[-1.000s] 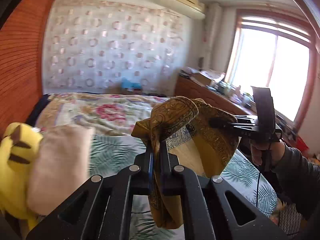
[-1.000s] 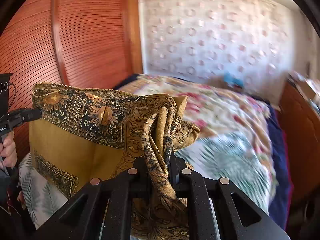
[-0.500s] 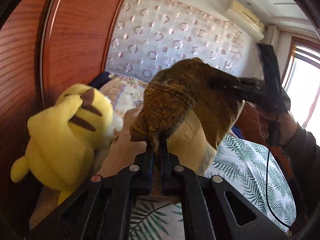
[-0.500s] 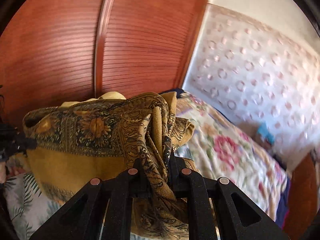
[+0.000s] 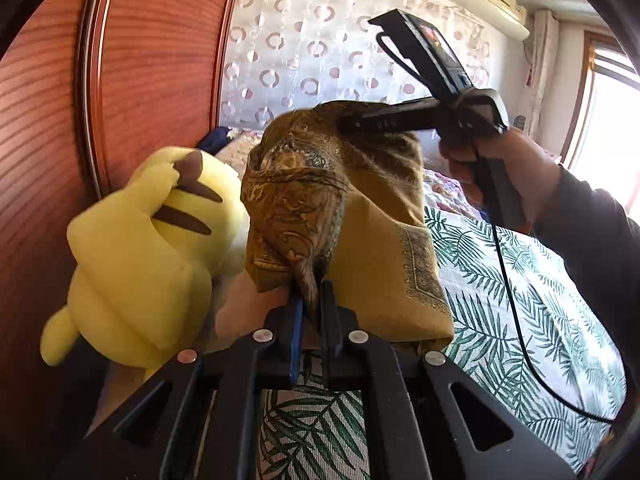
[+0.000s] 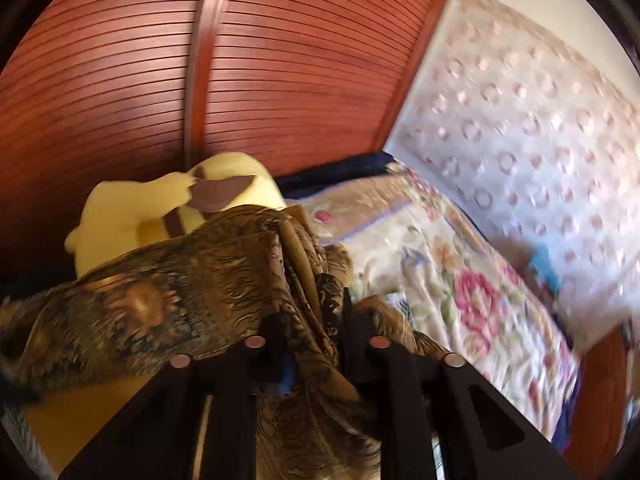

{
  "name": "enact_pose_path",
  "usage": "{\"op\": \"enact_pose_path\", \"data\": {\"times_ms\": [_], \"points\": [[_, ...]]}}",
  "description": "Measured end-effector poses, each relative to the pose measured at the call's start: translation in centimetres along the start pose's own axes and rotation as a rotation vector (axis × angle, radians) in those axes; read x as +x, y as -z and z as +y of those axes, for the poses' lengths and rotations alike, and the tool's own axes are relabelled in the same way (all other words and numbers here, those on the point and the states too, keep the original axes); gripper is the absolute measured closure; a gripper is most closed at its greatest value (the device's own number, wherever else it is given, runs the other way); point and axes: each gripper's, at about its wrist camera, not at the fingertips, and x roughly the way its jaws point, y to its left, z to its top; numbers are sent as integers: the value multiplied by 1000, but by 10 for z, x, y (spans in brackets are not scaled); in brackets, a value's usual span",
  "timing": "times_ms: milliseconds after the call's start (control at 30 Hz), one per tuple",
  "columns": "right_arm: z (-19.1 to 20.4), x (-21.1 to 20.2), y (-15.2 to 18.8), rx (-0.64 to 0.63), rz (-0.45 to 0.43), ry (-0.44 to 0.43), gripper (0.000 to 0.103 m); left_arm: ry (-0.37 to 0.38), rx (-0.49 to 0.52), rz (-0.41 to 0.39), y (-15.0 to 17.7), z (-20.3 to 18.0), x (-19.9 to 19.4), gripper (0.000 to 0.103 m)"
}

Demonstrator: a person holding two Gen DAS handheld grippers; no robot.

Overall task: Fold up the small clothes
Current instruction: 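Lift and carry the bundle with the left tool toward the yellow plush toy, then lower the bundle beside the yellow plush toy and open the left tool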

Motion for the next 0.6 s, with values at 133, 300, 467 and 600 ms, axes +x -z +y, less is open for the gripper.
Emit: {"op": "enact_pose_path", "data": {"times_ms": [133,300,467,600], "points": [[-24,-12,-5,93,-95,35,43,-12,-13,-14,-1,4,-7,86],[-34,-32,13,113,-149,16,42,-8,13,-65,-11,4,-22,58],[-30,-22,50,139,-78,-110,42,-21,6,-59,-19,4,-21,22],[-37,14,70,204,-4,-111,42,-11,-9,-65,-20,-1,-25,20]]}}
